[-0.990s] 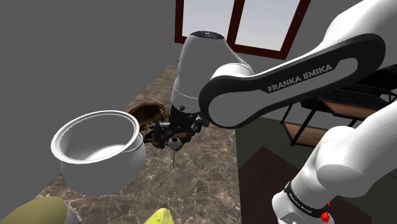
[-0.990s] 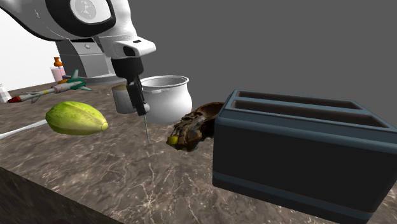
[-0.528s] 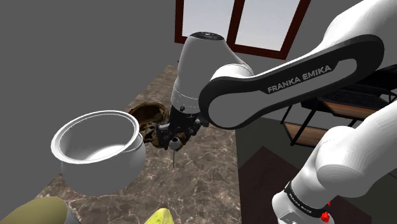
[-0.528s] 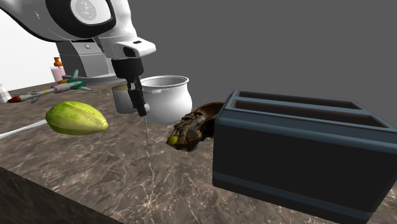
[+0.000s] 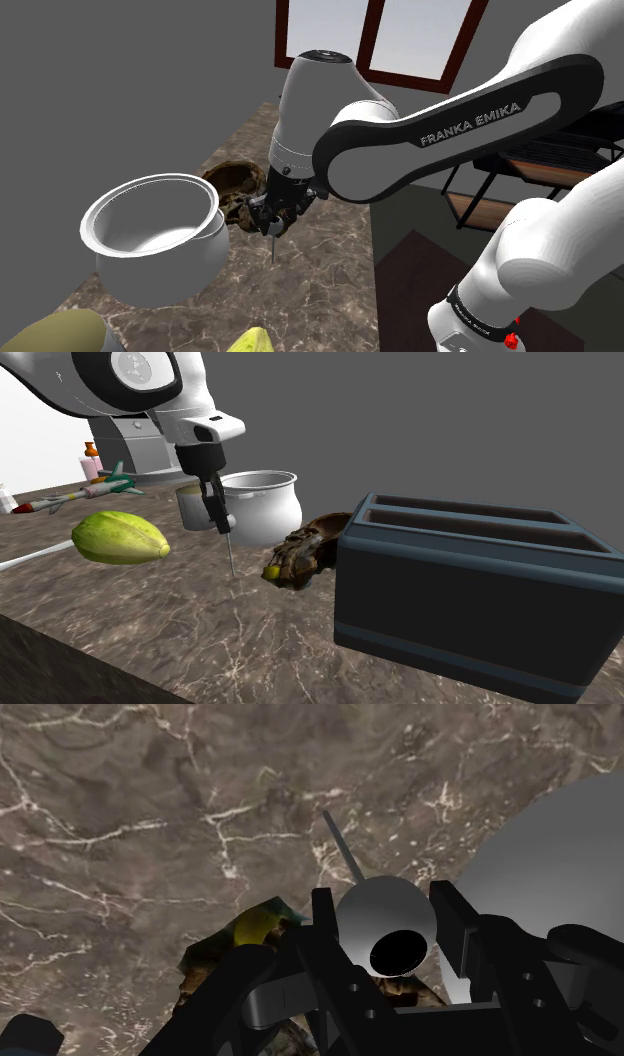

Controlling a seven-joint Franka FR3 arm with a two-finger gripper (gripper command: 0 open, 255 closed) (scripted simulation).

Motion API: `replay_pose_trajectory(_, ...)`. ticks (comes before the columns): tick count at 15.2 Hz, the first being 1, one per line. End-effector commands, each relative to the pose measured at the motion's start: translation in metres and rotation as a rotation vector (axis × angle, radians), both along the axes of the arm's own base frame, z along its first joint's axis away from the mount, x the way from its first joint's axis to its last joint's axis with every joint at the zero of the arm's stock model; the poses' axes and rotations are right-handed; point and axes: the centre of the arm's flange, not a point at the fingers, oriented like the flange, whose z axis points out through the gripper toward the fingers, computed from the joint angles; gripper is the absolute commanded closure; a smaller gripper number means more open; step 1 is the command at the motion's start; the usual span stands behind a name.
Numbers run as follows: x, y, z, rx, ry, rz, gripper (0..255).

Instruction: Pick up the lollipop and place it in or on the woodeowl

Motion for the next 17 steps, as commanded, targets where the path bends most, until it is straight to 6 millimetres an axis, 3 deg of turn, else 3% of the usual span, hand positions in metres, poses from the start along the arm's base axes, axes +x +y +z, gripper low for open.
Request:
replay_pose_trajectory(1,0.0,0.0,0.0,0.0,0.0,0.0,255)
replay_pose_trajectory(17,0.0,0.0,0.084,0.0,0.0,0.0,255)
